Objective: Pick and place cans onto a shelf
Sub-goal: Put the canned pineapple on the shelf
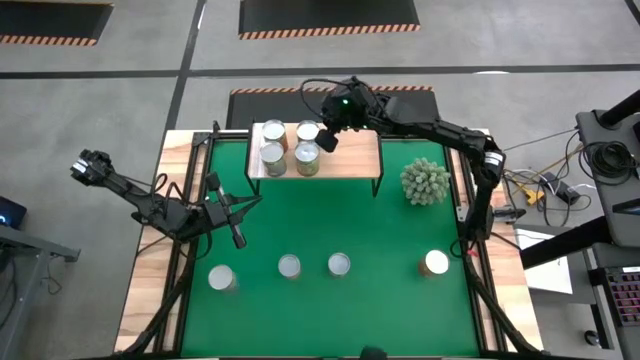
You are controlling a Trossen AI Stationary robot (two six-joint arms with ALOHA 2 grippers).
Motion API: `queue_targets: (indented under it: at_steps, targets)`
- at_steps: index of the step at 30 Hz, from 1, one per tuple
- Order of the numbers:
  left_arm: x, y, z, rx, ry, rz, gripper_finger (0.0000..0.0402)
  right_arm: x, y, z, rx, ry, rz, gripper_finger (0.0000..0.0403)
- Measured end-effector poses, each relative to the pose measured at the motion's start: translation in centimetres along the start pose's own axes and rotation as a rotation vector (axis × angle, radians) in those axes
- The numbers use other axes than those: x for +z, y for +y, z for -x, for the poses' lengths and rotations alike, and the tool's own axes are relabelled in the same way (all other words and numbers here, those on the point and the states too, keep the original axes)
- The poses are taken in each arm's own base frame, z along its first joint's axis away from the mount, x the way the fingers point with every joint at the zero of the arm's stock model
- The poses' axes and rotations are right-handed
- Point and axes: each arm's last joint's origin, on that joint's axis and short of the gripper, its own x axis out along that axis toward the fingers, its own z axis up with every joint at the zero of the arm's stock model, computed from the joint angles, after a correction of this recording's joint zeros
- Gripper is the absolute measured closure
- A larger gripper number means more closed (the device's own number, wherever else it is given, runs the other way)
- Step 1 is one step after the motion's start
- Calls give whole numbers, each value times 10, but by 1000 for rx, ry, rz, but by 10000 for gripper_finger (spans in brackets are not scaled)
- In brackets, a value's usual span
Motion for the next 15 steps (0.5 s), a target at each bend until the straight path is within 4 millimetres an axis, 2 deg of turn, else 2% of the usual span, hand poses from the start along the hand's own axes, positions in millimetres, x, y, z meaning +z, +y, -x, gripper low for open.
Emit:
queue_targets:
  at_steps: [4, 7, 11, 15]
  targets:
    - [3, 1, 0, 8, -18, 27, 402, 7, 32, 34, 79, -53, 47, 394]
    - [4, 1, 0, -18, -41, 52, 402, 1, 65, 59, 161, -61, 94, 394]
    - [6, -1, 0, -85, -74, 75, 402, -24, 109, 97, 308, -11, 123, 394]
    - [7, -3, -1, -84, -83, 104, 402, -63, 141, 132, 465, 184, 28, 394]
